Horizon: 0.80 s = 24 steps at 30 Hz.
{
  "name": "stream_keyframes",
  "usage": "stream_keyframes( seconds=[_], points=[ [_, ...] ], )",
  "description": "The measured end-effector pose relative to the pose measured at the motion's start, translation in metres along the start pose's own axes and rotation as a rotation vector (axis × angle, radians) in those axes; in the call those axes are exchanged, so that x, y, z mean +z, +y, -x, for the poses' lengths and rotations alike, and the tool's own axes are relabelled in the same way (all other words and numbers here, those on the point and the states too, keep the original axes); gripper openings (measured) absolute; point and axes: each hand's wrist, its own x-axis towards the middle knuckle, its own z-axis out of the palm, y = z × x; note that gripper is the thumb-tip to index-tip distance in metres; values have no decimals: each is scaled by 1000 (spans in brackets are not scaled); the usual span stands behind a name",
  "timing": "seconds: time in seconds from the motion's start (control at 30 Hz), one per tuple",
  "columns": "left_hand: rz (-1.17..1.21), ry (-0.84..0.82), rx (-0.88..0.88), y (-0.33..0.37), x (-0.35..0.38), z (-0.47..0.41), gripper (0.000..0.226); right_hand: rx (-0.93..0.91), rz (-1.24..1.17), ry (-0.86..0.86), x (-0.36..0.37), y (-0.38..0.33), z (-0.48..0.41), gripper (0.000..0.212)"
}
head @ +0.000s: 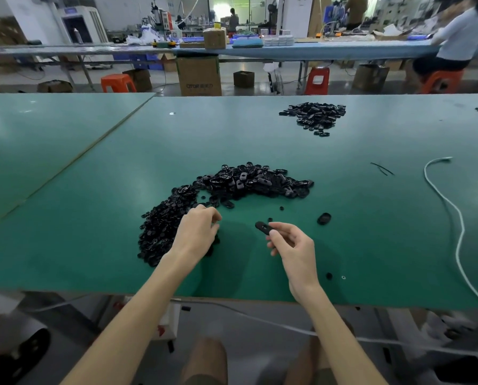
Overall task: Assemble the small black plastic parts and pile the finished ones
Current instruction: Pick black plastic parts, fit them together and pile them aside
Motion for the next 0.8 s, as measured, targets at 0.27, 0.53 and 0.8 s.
stream_keyframes(
  seconds=[0.27, 0.53, 0.8],
  points=[
    [93, -112, -77, -2, 2, -6, 11, 6, -16, -5, 1, 2, -1, 16],
    [345, -97, -75, 12, 7, -10, 12, 2, -20, -1, 1, 2, -1, 15],
    [1100, 3, -245, 46, 45, 2, 5, -15, -22, 20, 1, 3, -1, 15]
  ],
)
